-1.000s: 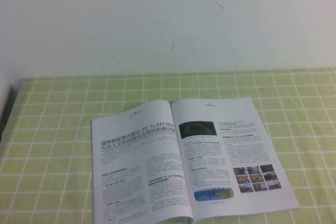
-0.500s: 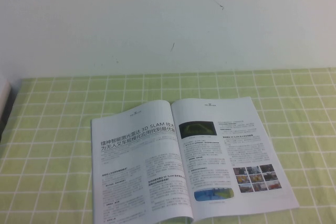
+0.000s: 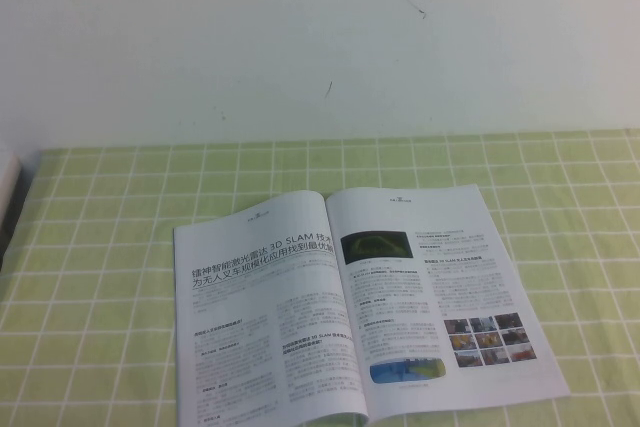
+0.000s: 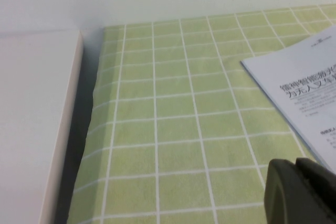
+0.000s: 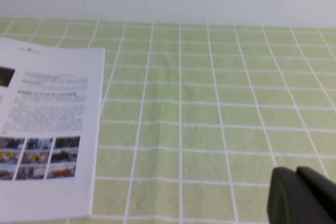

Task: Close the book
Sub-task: 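Close the open booklet and leave it lying on the table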

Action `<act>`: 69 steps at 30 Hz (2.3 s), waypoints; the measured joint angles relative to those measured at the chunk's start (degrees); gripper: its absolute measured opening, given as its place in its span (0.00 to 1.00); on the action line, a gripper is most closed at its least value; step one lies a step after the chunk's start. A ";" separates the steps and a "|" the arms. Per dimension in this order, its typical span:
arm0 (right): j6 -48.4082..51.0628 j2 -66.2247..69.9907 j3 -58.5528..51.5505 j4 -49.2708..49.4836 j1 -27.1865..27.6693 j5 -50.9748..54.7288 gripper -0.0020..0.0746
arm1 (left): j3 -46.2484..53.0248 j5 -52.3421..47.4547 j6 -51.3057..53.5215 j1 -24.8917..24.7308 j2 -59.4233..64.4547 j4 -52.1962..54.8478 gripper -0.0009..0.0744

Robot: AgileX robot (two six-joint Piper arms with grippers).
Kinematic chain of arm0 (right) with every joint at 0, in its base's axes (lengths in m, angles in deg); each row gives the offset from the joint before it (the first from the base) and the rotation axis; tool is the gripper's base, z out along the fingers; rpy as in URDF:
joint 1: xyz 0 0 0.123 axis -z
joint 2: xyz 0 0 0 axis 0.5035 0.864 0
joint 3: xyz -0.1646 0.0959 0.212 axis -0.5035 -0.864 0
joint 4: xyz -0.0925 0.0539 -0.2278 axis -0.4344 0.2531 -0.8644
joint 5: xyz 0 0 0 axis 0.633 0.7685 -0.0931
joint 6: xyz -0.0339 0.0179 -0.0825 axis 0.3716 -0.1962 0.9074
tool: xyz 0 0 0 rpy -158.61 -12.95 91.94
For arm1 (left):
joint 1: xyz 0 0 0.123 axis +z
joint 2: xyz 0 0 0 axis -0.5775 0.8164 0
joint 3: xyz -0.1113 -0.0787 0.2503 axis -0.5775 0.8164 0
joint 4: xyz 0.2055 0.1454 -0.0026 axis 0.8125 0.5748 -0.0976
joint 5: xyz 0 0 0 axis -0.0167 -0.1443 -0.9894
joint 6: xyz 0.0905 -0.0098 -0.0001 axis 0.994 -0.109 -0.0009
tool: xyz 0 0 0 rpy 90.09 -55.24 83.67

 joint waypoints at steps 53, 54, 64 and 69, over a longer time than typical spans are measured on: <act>29.49 43.81 43.65 25.74 0.00 16.81 0.02 | -34.99 -8.61 2.70 -0.14 39.68 -18.56 0.01; 33.82 46.26 43.99 29.98 0.00 19.19 0.02 | -35.65 -10.24 6.55 -0.26 41.74 -20.83 0.01; 61.66 68.28 46.47 56.92 -3.72 25.22 0.02 | -39.82 -21.36 32.18 -0.51 56.83 -37.08 0.01; 63.58 79.24 50.59 57.16 -12.22 19.35 0.02 | -40.19 -19.96 33.53 -0.51 62.88 -41.92 0.01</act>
